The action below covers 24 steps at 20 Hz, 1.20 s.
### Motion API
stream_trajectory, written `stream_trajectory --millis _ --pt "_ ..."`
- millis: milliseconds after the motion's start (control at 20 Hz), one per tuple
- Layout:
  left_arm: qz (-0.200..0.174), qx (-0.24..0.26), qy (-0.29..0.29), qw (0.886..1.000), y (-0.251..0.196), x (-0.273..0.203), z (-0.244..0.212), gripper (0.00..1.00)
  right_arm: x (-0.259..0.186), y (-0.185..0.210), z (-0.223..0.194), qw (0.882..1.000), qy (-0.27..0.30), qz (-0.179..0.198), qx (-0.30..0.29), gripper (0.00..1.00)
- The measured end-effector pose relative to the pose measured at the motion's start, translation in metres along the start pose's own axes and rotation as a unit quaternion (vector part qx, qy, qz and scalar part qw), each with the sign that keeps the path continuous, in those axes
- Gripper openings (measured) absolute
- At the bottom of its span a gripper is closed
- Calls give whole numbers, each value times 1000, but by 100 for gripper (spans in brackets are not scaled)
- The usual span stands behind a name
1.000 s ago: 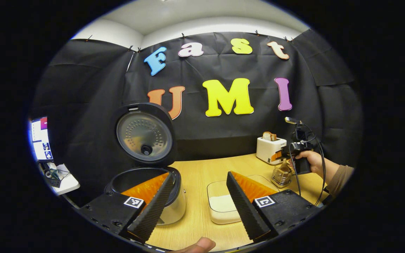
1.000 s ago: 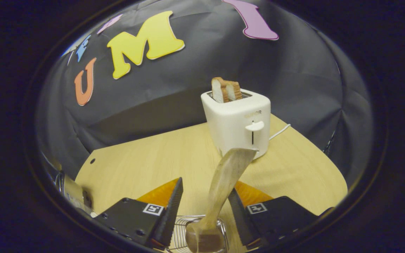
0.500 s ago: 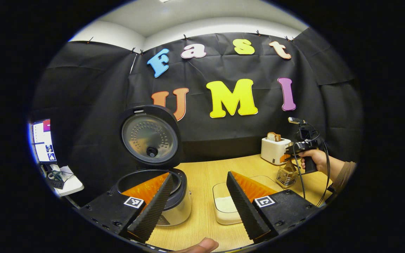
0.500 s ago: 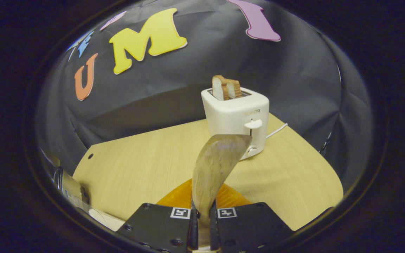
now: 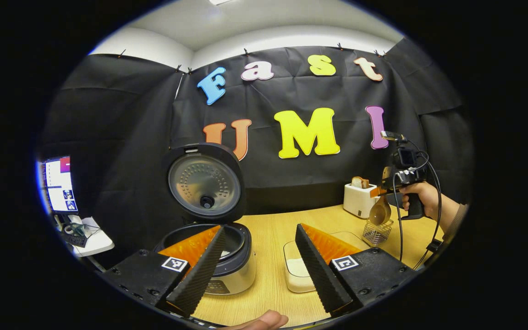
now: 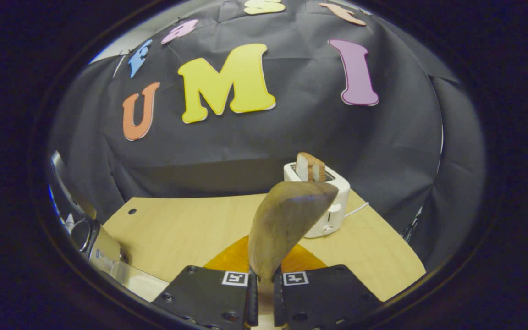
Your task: Close the left gripper, press the button to open the rice cooker; take a wooden spoon from the chopstick holder with the right hand, scoop a spoonful of rice and pour it into the rice cooker, then put the wooden spoon back into the chopstick holder.
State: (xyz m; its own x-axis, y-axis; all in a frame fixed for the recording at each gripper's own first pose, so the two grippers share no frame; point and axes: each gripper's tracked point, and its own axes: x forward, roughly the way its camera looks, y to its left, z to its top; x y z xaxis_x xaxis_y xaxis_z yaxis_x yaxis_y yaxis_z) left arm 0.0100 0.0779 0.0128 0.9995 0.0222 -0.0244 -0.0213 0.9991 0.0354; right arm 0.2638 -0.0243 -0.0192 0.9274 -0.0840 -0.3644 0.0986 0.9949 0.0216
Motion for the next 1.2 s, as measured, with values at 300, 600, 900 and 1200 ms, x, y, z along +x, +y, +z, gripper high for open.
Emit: stream_trajectory --millis 300,600,900,1200 --pt "2 -11 -7 1000 10 -4 5 98 -47 65 25 998 -35 41 -25 13" --pt "20 -6 4 1000 25 -2 -1 98 -63 130 7 995 -33 79 -54 12" --pt "29 -11 4 1000 35 -2 -2 98 -56 172 -34 993 -20 84 -81 13" --pt "38 -18 7 999 43 0 -4 98 -46 174 -79 996 -19 43 -75 11"
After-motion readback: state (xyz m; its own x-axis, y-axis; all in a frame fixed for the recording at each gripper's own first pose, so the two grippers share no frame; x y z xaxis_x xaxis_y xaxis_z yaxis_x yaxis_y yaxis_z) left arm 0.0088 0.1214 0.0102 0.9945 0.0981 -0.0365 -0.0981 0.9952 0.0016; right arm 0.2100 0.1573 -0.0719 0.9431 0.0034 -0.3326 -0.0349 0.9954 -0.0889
